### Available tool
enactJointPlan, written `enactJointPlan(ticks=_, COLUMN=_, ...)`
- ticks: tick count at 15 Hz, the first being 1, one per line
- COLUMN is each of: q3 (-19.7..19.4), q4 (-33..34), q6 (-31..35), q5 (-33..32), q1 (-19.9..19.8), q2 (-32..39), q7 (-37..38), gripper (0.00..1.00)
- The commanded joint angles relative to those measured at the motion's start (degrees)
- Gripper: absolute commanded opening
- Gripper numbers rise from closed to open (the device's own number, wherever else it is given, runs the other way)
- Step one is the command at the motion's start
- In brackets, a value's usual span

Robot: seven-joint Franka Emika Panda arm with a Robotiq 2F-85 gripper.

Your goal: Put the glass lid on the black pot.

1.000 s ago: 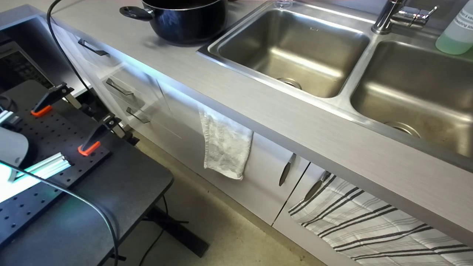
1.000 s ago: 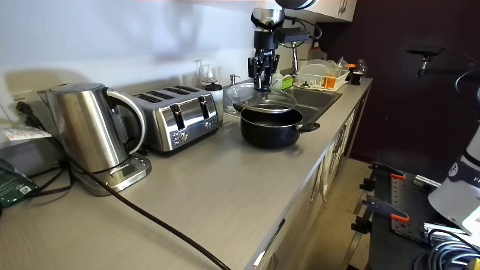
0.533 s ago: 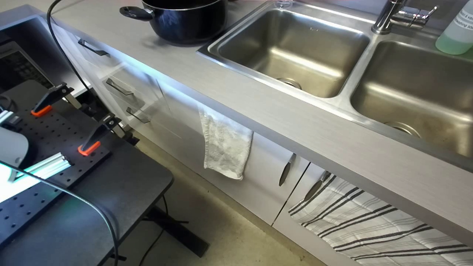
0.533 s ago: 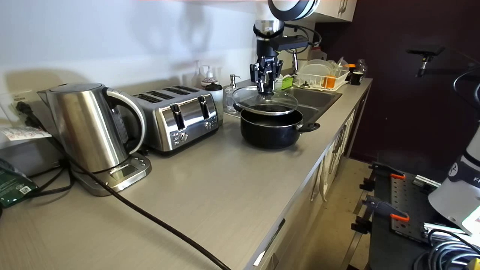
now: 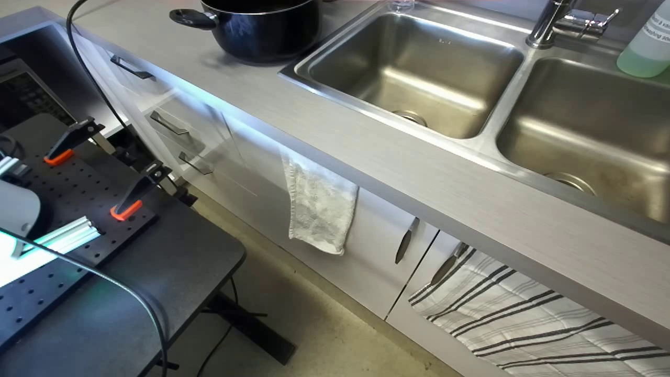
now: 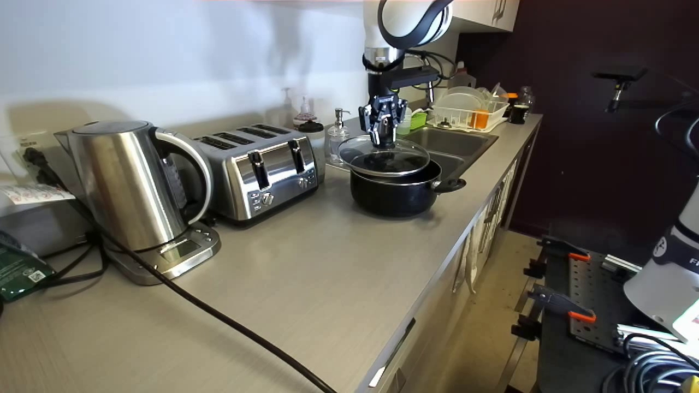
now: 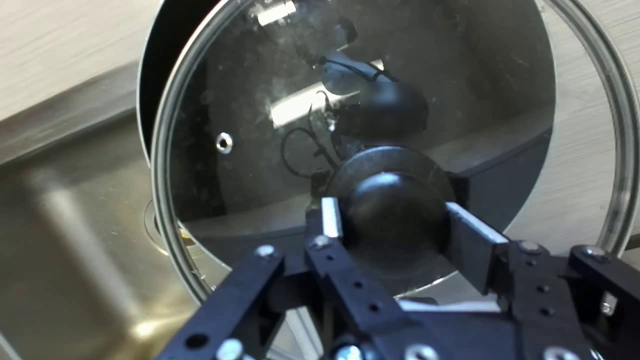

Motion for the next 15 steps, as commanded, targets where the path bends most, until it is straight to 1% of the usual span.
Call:
enactJointPlan(ticks=1, q3=-0.8, q4=1.8, q6=-2.6, q5=0.6, q1=0.5, q2=-0.2, q7=0.9, gripper=0.26)
enactJointPlan(ticks=7, q3=-0.5, q4=1.3, q6=-5.3, q5=3.2, q1=0.0, q2=-0.7, q7=-0.2, gripper=0.26)
enactJointPlan(ticks=15, q3=-1.0, q4=1.1, q6=-6.3, q5=5.0, q1=-1.1, q2=-0.4, q7=-0.4, gripper=0.26)
